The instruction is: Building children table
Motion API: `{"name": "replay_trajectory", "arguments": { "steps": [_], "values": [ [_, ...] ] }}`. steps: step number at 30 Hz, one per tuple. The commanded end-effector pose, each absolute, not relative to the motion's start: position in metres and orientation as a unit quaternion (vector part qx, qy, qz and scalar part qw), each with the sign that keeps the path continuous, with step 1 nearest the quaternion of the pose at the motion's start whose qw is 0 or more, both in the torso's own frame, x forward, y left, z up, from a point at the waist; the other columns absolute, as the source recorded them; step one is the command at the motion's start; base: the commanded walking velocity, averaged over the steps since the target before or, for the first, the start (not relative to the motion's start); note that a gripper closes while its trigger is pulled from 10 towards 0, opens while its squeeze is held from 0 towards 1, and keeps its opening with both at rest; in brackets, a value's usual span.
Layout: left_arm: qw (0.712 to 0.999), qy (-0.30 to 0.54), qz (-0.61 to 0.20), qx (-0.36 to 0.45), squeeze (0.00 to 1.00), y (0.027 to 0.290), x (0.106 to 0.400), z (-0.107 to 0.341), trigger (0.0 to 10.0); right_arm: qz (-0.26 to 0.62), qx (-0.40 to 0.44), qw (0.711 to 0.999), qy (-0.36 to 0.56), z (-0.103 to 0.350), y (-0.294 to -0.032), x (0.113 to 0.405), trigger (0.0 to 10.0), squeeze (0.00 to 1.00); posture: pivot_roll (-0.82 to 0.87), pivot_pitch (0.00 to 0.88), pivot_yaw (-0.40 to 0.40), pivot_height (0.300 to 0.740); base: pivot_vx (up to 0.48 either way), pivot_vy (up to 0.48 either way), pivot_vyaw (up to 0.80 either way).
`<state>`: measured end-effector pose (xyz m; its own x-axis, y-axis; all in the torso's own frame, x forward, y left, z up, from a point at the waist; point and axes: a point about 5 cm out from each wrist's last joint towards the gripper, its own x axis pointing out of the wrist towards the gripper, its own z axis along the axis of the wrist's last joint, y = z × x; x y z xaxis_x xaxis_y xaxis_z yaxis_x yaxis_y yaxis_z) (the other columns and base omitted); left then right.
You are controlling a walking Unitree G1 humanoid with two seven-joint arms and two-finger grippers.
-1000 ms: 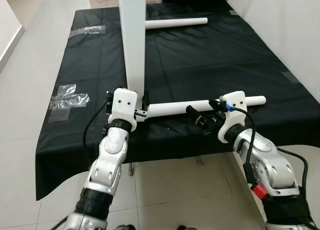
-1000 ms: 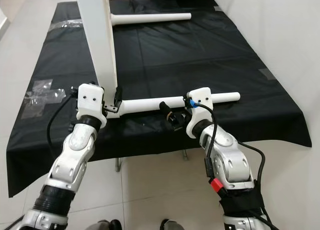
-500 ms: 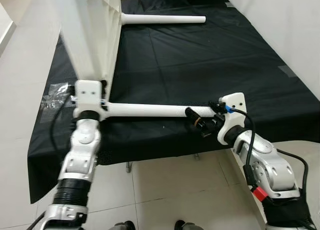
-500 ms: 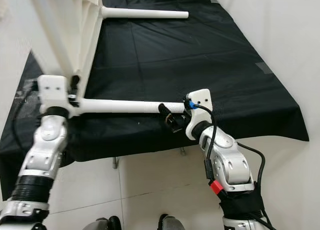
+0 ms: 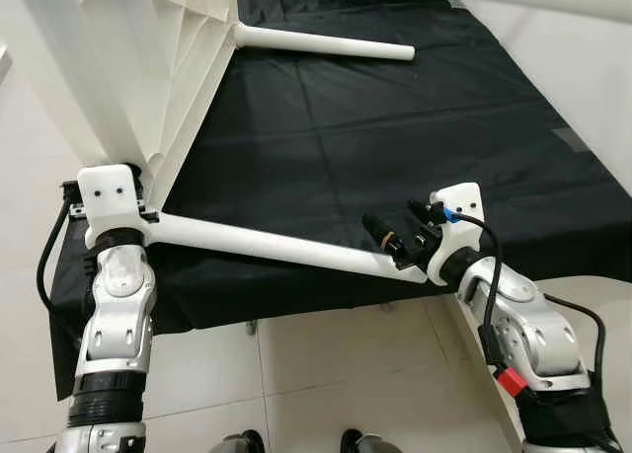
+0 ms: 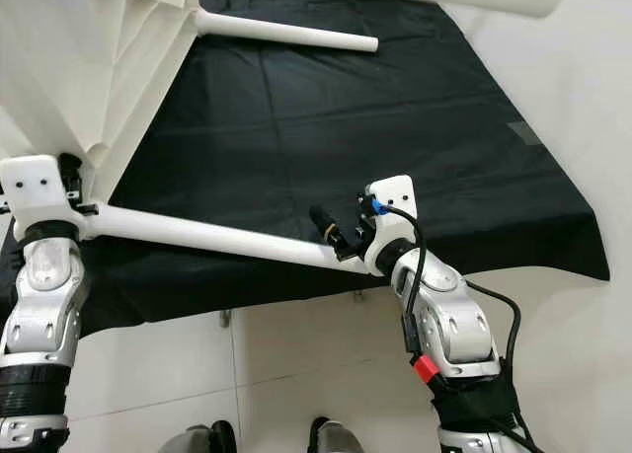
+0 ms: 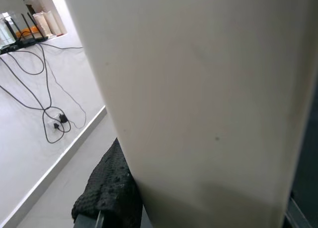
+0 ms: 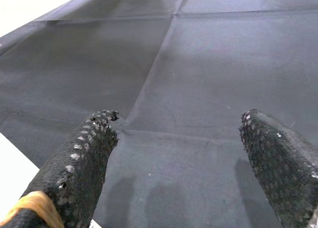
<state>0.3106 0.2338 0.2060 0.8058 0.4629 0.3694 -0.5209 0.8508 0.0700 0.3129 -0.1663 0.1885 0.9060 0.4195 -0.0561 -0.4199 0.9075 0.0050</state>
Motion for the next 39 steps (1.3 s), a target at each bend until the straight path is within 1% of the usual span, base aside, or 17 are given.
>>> {"name": "replay_trajectory", "arguments": {
  "steps": [1, 2, 3, 6, 7, 13, 18, 21, 22, 23, 24, 28, 29, 30, 31, 35, 39],
  "values": [
    [0.926, -0.165, 0.319, 0.114, 0.00, 0.254, 0.299, 0.204, 0.0, 0.225, 0.001, 0.974, 0.031, 0.188, -0.163, 0.311, 10.0, 0.00, 0.01, 0.257, -0.002, 0.740, 0.000, 0.000, 0.00],
    [0.918, -0.151, 0.348, 0.117, 0.00, 0.272, 0.290, 0.198, 0.0, 0.230, 0.001, 0.973, 0.030, 0.188, -0.162, 0.309, 10.0, 0.00, 0.01, 0.258, 0.000, 0.740, 0.000, 0.000, 0.00],
    [0.918, -0.151, 0.348, 0.117, 0.00, 0.272, 0.290, 0.198, 0.0, 0.230, 0.001, 0.973, 0.030, 0.188, -0.162, 0.309, 10.0, 0.00, 0.01, 0.258, 0.000, 0.740, 0.000, 0.000, 0.00],
    [0.900, -0.146, 0.388, 0.134, 0.00, 0.294, 0.280, 0.197, 0.0, 0.234, 0.002, 0.972, 0.028, 0.189, -0.161, 0.309, 10.0, 0.00, 0.01, 0.258, -0.001, 0.740, 0.000, 0.000, 0.00],
    [0.900, -0.146, 0.388, 0.134, 0.00, 0.294, 0.280, 0.197, 0.0, 0.234, 0.002, 0.972, 0.028, 0.189, -0.161, 0.309, 10.0, 0.00, 0.01, 0.258, -0.001, 0.740, 0.000, 0.000, 0.00],
    [0.880, -0.144, 0.426, 0.154, 0.00, 0.316, 0.271, 0.199, 0.0, 0.242, 0.005, 0.970, 0.026, 0.190, -0.160, 0.308, 10.0, 0.00, 0.01, 0.258, 0.003, 0.740, 0.000, 0.000, 0.00],
    [0.882, -0.137, 0.426, 0.148, 0.00, 0.317, 0.270, 0.196, 0.0, 0.243, 0.005, 0.970, 0.025, 0.191, -0.159, 0.308, 10.0, 0.00, 0.01, 0.258, 0.004, 0.740, 0.000, 0.000, 0.00],
    [0.896, -0.129, 0.405, 0.131, 0.00, 0.302, 0.276, 0.191, 0.0, 0.246, 0.003, 0.969, 0.025, 0.191, -0.159, 0.308, 10.0, 0.00, 0.01, 0.257, 0.003, 0.740, 0.000, 0.000, 0.00],
    [0.896, -0.129, 0.405, 0.131, 0.00, 0.302, 0.276, 0.191, 0.0, 0.246, 0.003, 0.969, 0.025, 0.191, -0.159, 0.308, 10.0, 0.00, 0.01, 0.257, 0.003, 0.740, 0.000, 0.000, 0.00],
    [0.899, -0.128, 0.400, 0.124, 0.00, 0.297, 0.279, 0.189, 1.8, 0.247, 0.003, 0.969, 0.026, 0.191, -0.158, 0.308, 10.0, 0.00, 0.01, 0.257, 0.003, 0.740, 0.000, 0.000, 0.00],
    [0.922, -0.114, 0.359, 0.087, 0.00, 0.283, 0.289, 0.184, 10.0, 0.247, 0.003, 0.969, 0.026, 0.191, -0.158, 0.308, 10.0, 0.00, 0.00, 0.256, 0.004, 0.740, 0.000, 0.000, 0.00],
    [0.935, -0.117, 0.331, 0.053, 0.00, 0.272, 0.293, 0.183, 10.0, 0.247, 0.003, 0.969, 0.026, 0.192, -0.158, 0.307, 10.0, 0.00, 0.00, 0.255, 0.005, 0.740, 0.000, 0.000, 0.00],
    [0.943, -0.125, 0.307, 0.044, 1.00, 0.263, 0.296, 0.184, 10.0, 0.247, 0.002, 0.969, 0.026, 0.192, -0.158, 0.307, 10.0, 0.00, 0.00, 0.255, 0.007, 0.740, 0.000, 0.000, 0.00],
    [0.953, -0.134, 0.271, 0.020, 1.00, 0.252, 0.300, 0.186, 10.0, 0.247, 0.002, 0.969, 0.026, 0.192, -0.158, 0.308, 10.0, 0.00, 0.00, 0.253, 0.009, 0.740, 0.000, 0.000, 0.00],
    [0.956, -0.140, 0.257, 0.012, 1.00, 0.245, 0.302, 0.188, 10.0, 0.245, 0.001, 0.969, 0.026, 0.192, -0.158, 0.308, 10.0, 0.00, 0.00, 0.253, 0.009, 0.740, 0.000, 0.000, 0.00],
    [0.958, -0.141, 0.248, -0.005, 1.00, 0.239, 0.302, 0.189, 10.0, 0.244, 0.001, 0.969, 0.025, 0.192, -0.159, 0.308, 10.0, 0.00, 0.00, 0.250, 0.013, 0.740, 0.000, 0.000, 0.00],
    [0.967, -0.141, 0.209, -0.036, 1.00, 0.227, 0.299, 0.187, 10.0, 0.241, -0.006, 0.970, 0.025, 0.193, -0.163, 0.307, 10.0, 0.00, -0.01, 0.244, 0.015, 0.740, 0.000, 0.000, 0.00]
  ]
}}
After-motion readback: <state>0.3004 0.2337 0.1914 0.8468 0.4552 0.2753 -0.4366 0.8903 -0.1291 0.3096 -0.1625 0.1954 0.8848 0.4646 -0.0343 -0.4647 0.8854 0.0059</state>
